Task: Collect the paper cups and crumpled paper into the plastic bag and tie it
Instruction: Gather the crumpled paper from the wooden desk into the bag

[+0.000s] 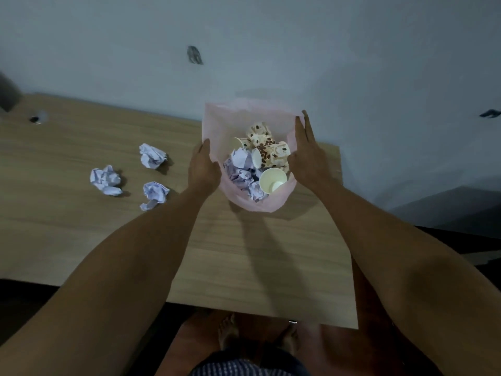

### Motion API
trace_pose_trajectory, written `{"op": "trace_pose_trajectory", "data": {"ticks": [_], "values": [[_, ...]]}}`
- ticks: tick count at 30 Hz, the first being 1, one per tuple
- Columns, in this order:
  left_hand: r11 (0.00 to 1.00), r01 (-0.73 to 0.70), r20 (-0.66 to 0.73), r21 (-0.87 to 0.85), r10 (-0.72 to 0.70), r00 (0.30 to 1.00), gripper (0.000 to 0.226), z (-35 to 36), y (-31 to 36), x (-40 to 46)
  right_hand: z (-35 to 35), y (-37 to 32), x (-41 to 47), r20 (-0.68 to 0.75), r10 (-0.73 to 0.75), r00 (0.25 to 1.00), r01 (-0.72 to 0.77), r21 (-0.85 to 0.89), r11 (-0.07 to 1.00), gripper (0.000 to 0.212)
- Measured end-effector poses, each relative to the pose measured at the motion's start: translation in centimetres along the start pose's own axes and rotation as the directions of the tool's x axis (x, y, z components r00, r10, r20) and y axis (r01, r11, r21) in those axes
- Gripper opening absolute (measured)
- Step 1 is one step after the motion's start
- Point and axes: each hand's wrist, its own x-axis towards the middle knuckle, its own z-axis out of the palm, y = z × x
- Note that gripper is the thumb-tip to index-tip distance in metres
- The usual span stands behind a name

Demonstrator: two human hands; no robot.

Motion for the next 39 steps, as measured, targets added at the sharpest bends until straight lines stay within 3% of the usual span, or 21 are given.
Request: {"op": "trace_pose_trajectory", "data": {"ticks": [11,15,17,19,23,26,29,34,36,39], "values": [[0.999,0.040,-0.129,0.035,-0.036,0.991,0.066,-8.7,-6.6,0.8,4.5,-9.1,2.6,0.061,-0.129,0.990,0.126,0.050,0.991,0.095],[0.998,-0.052,-0.156,-0.039,0.046,0.987,0.069,-10.6,-9.1,-0.6,5.8,-9.7,2.8,0.044,-0.126,0.991,0.126,-0.003,0.992,0.093],[0.995,0.011,-0.198,-0.099,-0.031,0.980,0.072,-11.2,-10.4,-1.7,6.1,-9.5,2.9,0.044,-0.100,0.994,0.102,-0.041,0.994,0.094],[0.994,0.096,-0.219,-0.053,-0.105,0.970,0.070,-11.3,-12.0,-2.5,6.4,-9.3,2.9,0.042,-0.066,0.997,0.069,-0.066,0.995,0.095],[0.975,0.119,-0.056,0.186,-0.111,0.992,0.078,-9.9,-15.0,-2.9,6.8,-9.1,2.9,0.053,-0.033,0.998,0.038,-0.085,0.996,0.096],[0.970,0.150,0.051,0.189,-0.162,0.985,0.077,-8.5,-16.2,-2.8,7.2,-9.0,3.1,0.066,-0.042,0.997,0.048,-0.093,0.995,0.096],[0.964,0.203,0.071,0.172,-0.218,0.973,0.069,-7.5,-16.7,-2.5,7.4,-8.9,3.1,0.080,-0.077,0.994,0.084,-0.086,0.993,0.097],[0.957,0.281,-0.092,0.068,-0.274,0.957,0.053,-7.3,-15.8,-3.2,7.3,-9.2,2.9,0.093,-0.104,0.990,0.112,-0.082,0.990,0.095],[0.957,0.284,-0.299,-0.059,-0.289,0.909,0.057,-7.8,-14.4,-3.9,7.1,-9.3,2.9,0.086,-0.108,0.990,0.115,-0.075,0.991,0.095],[0.968,0.120,-0.572,-0.221,-0.228,0.788,0.053,-8.9,-11.1,-4.2,6.8,-9.5,2.8,0.080,-0.115,0.990,0.120,-0.061,0.991,0.099]]}}
